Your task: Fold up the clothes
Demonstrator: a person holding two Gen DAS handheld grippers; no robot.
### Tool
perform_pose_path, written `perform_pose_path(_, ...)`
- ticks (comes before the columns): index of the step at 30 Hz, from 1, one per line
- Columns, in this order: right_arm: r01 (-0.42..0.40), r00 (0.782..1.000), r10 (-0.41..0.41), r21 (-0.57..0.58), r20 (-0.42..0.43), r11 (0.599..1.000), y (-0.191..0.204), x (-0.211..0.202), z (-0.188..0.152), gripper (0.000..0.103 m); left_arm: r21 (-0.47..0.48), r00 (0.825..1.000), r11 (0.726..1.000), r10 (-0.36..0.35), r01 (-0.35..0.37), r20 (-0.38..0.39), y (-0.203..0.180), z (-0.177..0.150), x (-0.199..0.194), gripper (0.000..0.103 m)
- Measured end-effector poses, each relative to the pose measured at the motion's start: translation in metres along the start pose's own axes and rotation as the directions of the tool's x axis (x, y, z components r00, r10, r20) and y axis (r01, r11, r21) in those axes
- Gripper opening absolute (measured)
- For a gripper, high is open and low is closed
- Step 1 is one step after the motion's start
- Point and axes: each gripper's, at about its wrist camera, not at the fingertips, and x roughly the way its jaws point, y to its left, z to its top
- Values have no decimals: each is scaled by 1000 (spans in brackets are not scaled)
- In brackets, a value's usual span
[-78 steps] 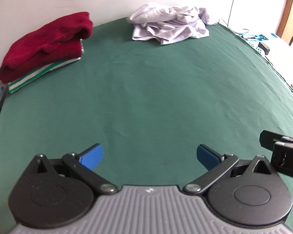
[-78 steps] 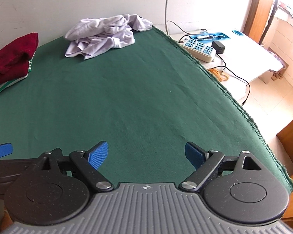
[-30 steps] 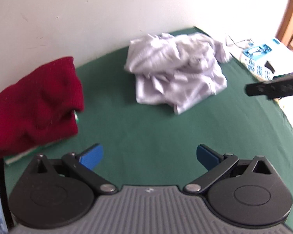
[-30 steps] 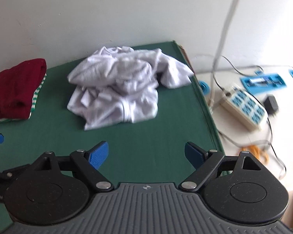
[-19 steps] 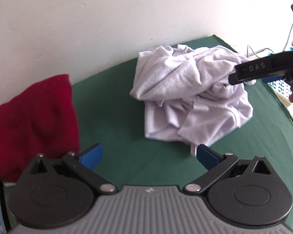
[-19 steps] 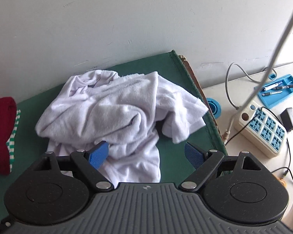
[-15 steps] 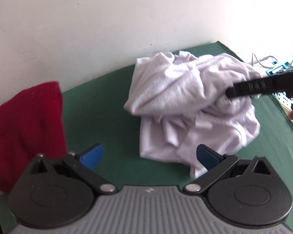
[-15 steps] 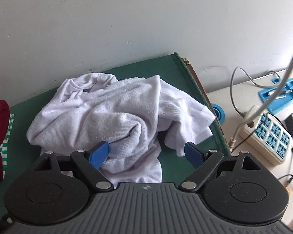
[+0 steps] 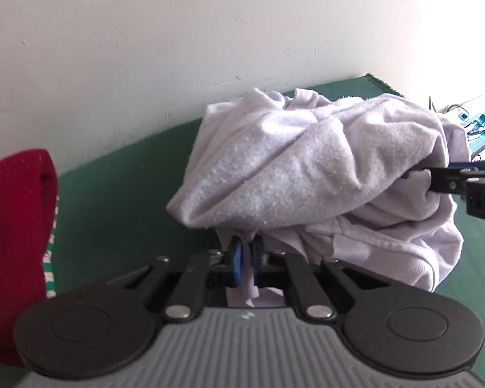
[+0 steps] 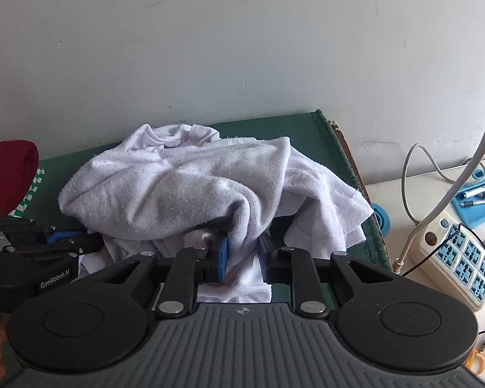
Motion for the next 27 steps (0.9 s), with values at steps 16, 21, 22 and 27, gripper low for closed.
perform_pose_path(16,-70,991,78,-76,105,995,3,-145,-47,3,-19,992,997,-73,76,103,25,-90,-166,0)
perform_pose_path(21,-168,986,164,-136,-36,976,7,-193,-110,4,-23,990,990,-140,139,-15,10,-179,-205,0)
perform_pose_path(22,-206,976,192,-147,-105,967,12,-194,-126,3,-24,989,990,-143,142,-43,5,-197,-210,0)
perform_pose_path(27,-334,916,238,-284,-324,899,29,-219,-194,7,61,992,994,-89,95,-90,-10,-265,-243,15)
